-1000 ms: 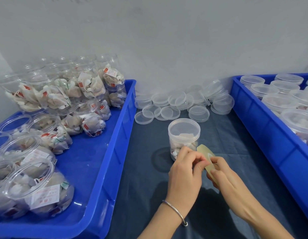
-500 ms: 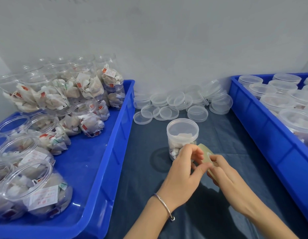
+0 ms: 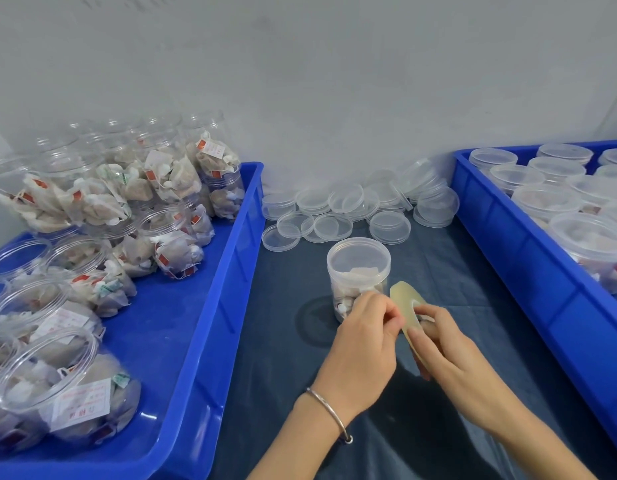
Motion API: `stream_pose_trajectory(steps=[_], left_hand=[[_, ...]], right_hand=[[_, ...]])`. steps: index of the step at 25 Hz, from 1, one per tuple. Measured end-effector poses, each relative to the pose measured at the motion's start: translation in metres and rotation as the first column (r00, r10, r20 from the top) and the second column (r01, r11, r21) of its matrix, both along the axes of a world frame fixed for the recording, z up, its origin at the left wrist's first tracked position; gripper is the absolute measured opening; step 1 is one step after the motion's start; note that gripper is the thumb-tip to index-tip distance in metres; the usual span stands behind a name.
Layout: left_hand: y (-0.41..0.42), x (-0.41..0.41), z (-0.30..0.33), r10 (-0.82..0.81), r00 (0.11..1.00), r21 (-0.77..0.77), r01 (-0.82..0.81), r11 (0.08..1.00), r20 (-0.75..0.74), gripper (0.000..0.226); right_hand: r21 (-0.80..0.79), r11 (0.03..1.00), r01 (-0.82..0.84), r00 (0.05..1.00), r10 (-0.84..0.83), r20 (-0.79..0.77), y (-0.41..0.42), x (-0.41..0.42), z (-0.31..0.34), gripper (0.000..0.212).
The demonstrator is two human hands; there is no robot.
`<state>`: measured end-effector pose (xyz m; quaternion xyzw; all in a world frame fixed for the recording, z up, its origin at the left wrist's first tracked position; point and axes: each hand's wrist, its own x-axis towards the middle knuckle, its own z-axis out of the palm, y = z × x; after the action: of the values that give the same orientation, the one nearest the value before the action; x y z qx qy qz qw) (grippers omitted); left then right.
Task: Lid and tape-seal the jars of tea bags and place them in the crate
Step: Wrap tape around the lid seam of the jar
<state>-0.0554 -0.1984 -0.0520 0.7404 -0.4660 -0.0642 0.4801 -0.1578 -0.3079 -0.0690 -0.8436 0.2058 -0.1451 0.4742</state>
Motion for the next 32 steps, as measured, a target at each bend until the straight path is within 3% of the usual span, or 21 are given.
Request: stream_pose_trajectory(steps=[4, 6, 11, 15, 17, 19, 20, 22, 26, 32], left_hand=[[-0.002, 0.002, 0.015, -0.034, 0.970, 0.124, 0.066, 0.990, -0.239, 0.017], [-0.003, 0.005, 0.021, -0.048, 0.975, 0.219, 0.096, 0.971, -0.218, 0.018], [-0.001, 0.008, 0.022, -0.033, 0.960, 0.285, 0.115, 0.952, -0.278, 0.025], [-0.002, 0.013, 0.022, 0.043, 0.986, 0.228, -0.005, 0.974, -0.158, 0.009], [-0.001, 0.011, 0.024, 0.066, 0.997, 0.116, -0.061, 0.991, -0.038, 0.008], [0.003, 0.011, 0.025, 0.074, 0.995, -0.036, -0.072, 0.997, 0.061, 0.009], [0.007, 0.012, 0.024, 0.083, 0.994, -0.101, -0.076, 0.992, 0.065, 0.010], [0.018, 0.018, 0.018, 0.143, 0.987, -0.200, -0.155, 0.968, -0.071, 0.015], [0.032, 0.041, -0.008, 0.239, 0.916, -0.274, -0.331, 0.903, -0.321, 0.014], [0.028, 0.057, -0.035, 0.066, 0.864, -0.335, -0.262, 0.905, -0.500, 0.012]], right_hand=[[-0.115, 0.987, -0.114, 0.991, 0.121, 0.056, -0.016, -0.019, -0.012, 0.053], [-0.152, 0.968, -0.198, 0.974, 0.212, 0.084, -0.017, -0.029, -0.021, 0.062], [-0.210, 0.968, -0.134, 0.973, 0.168, 0.156, -0.016, -0.024, -0.023, 0.051], [-0.198, 0.975, -0.102, 0.979, 0.133, 0.153, -0.009, -0.023, -0.022, 0.049], [-0.181, 0.982, -0.047, 0.987, 0.074, 0.145, -0.006, -0.020, -0.015, 0.046], [-0.240, 0.968, 0.073, 0.995, -0.056, 0.077, -0.014, -0.014, -0.001, 0.057], [-0.350, 0.929, 0.116, 0.993, -0.118, 0.014, -0.021, -0.014, 0.006, 0.060], [-0.575, 0.806, 0.136, 0.980, -0.195, -0.040, -0.035, -0.015, 0.024, 0.058], [-0.855, 0.519, 0.000, 0.988, -0.134, -0.081, -0.043, -0.003, 0.045, 0.051], [-0.945, 0.323, -0.057, 0.992, -0.088, -0.090, -0.050, 0.027, 0.050, 0.054]])
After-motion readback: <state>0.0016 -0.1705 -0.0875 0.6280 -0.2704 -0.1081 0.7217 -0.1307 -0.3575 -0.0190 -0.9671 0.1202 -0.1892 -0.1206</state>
